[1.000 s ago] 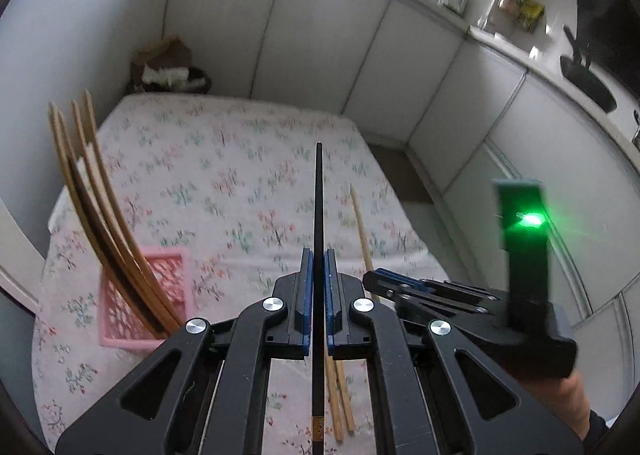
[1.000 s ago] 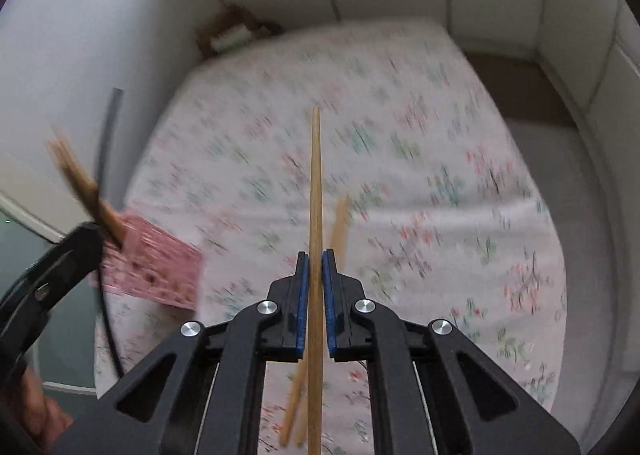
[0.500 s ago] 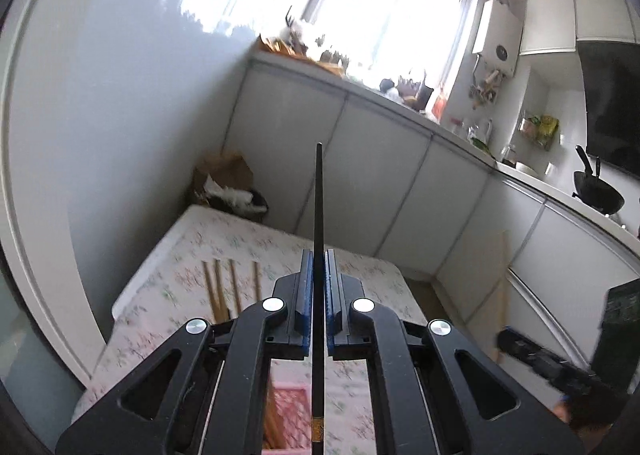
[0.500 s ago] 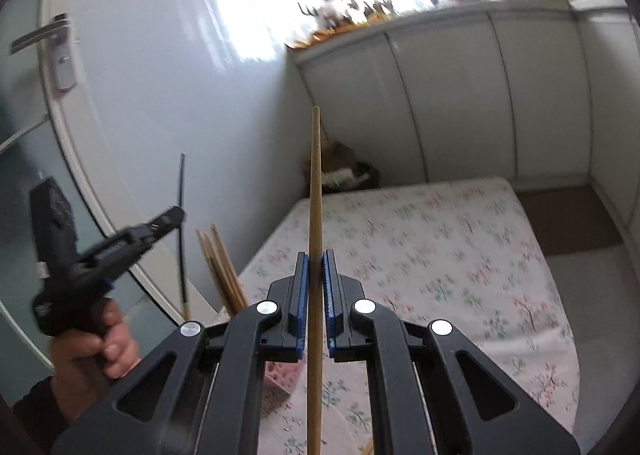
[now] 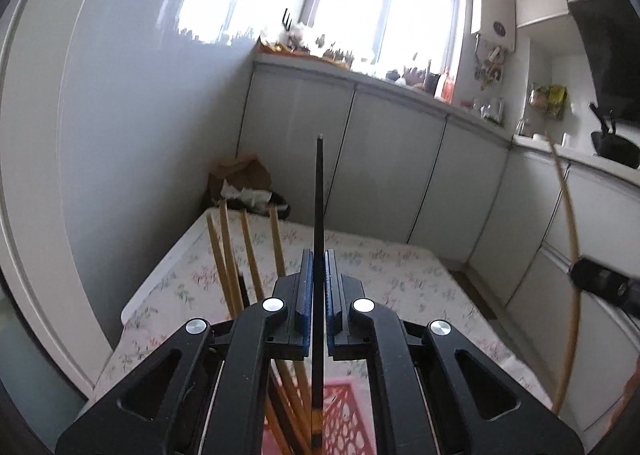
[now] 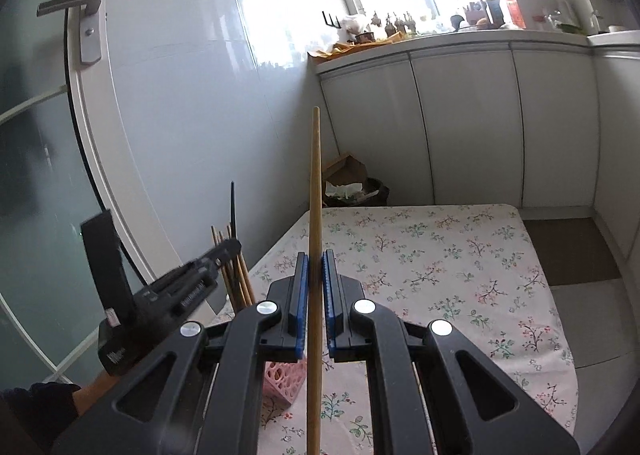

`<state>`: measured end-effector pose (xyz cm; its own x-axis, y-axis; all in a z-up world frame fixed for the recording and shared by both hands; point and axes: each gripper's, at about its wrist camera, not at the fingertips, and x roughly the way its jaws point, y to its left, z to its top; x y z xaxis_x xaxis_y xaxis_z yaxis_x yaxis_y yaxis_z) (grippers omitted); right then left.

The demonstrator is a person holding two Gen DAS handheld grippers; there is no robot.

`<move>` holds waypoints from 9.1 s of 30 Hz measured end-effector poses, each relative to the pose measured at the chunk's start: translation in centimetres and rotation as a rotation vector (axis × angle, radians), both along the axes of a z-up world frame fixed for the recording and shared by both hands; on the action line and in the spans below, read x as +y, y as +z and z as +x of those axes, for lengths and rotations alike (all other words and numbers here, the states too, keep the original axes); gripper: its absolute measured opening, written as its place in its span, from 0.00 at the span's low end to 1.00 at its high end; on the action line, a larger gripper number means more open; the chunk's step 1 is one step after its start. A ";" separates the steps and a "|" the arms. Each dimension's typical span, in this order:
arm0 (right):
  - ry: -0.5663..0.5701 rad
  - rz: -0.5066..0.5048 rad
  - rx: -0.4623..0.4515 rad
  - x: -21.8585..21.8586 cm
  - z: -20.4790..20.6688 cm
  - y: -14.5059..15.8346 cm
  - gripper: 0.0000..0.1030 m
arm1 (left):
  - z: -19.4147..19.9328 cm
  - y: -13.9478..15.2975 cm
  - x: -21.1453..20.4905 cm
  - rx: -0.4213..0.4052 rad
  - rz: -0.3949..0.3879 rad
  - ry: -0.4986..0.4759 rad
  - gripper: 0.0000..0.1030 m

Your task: Organize utensils

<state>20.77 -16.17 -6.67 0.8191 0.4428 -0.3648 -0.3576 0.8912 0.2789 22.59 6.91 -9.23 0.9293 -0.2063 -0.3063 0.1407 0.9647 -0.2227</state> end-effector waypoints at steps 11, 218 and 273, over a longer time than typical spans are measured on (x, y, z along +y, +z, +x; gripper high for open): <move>-0.001 0.018 0.029 0.8 0.5 -0.7 0.07 | -1.1 2.1 0.8 0.117 -0.013 -0.018 0.30; -0.177 0.152 -0.103 9.2 4.1 0.0 0.07 | -0.3 4.0 8.9 0.516 -0.079 0.130 0.70; -0.105 -0.010 0.177 -1.5 -26.6 9.7 0.94 | -27.7 14.6 -3.4 0.215 0.284 0.082 0.93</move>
<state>-5.81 -17.67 3.06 0.7834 0.3542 -0.5106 -0.2089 0.9240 0.3204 -5.06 3.51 5.41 0.8473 -0.0128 -0.5310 0.0396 0.9985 0.0391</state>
